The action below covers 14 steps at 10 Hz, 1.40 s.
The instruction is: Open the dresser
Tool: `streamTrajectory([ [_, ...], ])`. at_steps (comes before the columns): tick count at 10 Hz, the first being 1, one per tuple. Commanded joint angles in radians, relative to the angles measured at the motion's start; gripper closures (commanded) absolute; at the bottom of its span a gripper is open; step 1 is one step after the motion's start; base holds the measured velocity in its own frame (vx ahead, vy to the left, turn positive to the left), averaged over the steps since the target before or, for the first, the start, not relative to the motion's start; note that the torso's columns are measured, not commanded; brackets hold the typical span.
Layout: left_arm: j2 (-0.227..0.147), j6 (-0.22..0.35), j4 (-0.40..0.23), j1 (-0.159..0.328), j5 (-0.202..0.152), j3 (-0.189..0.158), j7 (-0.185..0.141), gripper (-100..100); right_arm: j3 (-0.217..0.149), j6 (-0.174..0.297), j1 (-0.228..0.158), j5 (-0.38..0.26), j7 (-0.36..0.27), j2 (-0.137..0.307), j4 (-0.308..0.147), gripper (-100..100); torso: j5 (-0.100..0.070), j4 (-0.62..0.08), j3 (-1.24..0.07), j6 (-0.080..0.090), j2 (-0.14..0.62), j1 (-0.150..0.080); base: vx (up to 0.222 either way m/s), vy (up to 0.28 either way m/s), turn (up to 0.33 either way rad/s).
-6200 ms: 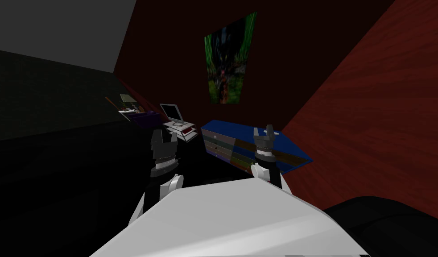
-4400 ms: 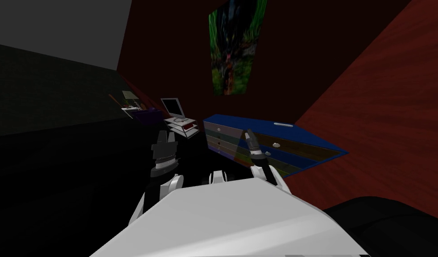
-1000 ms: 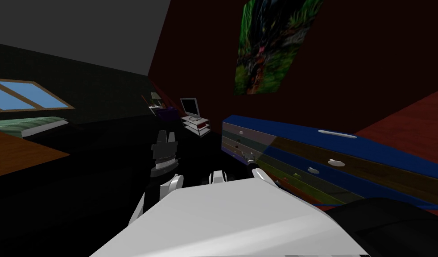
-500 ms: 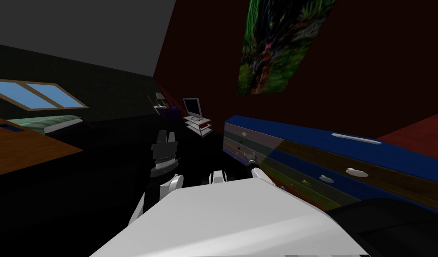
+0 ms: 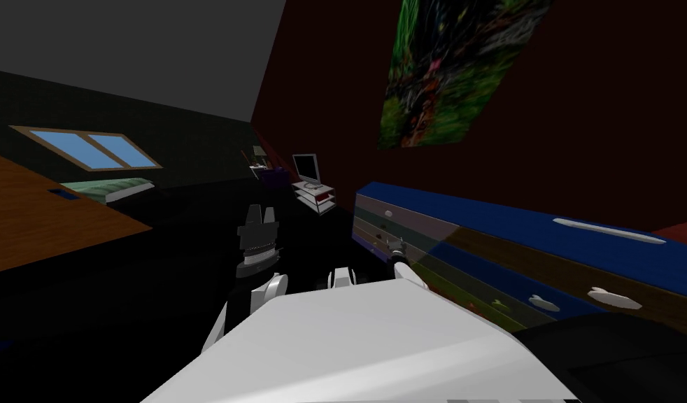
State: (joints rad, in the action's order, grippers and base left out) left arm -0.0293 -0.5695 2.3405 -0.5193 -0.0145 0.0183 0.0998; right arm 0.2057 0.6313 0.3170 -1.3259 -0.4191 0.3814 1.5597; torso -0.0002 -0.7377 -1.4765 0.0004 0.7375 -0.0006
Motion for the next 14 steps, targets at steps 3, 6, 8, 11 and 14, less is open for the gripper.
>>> streamTrajectory([
  [3, 0.0, 0.0, 0.0, 0.0, 0.0, 0.0, 0.0, 0, 0.025, 0.127, -0.053, -0.109, -0.049, 0.018, -0.079, -100, 0.0, 0.0, 0.001, 0.0, 0.001, 0.0, 0.072, -0.037, 0.104],
  [6, 0.0, 0.0, 0.0, 0.0, 0.0, 0.0, 0.0, 0, 0.038, 0.192, -0.082, -0.168, -0.076, 0.029, -0.119, -100, 0.0, 0.0, 0.0, 0.0, 0.0, 0.001, 0.07, -0.042, 0.114],
  [8, 0.0, 0.0, 0.0, 0.0, 0.0, 0.0, 0.0, 0, 0.049, 0.249, -0.107, -0.219, -0.099, 0.04, -0.153, -100, 0.0, -0.001, 0.001, 0.0, 0.002, 0.001, 0.047, -0.043, 0.097],
  [11, 0.0, 0.0, 0.0, 0.0, 0.0, 0.0, 0.0, 0, 0.063, 0.313, -0.135, -0.277, -0.125, 0.058, -0.188, -100, 0.0, 0.0, 0.0, 0.0, 0.0, 0.001, 0.061, -0.043, 0.093],
  [14, 0.0, 0.0, 0.0, 0.0, 0.0, 0.0, 0.0, 0, 0.068, 0.335, -0.142, -0.3, -0.131, 0.064, -0.199, -100, 0.0, -0.001, 0.001, 0.0, 0.001, 0.001, 0.036, -0.029, 0.052],
])
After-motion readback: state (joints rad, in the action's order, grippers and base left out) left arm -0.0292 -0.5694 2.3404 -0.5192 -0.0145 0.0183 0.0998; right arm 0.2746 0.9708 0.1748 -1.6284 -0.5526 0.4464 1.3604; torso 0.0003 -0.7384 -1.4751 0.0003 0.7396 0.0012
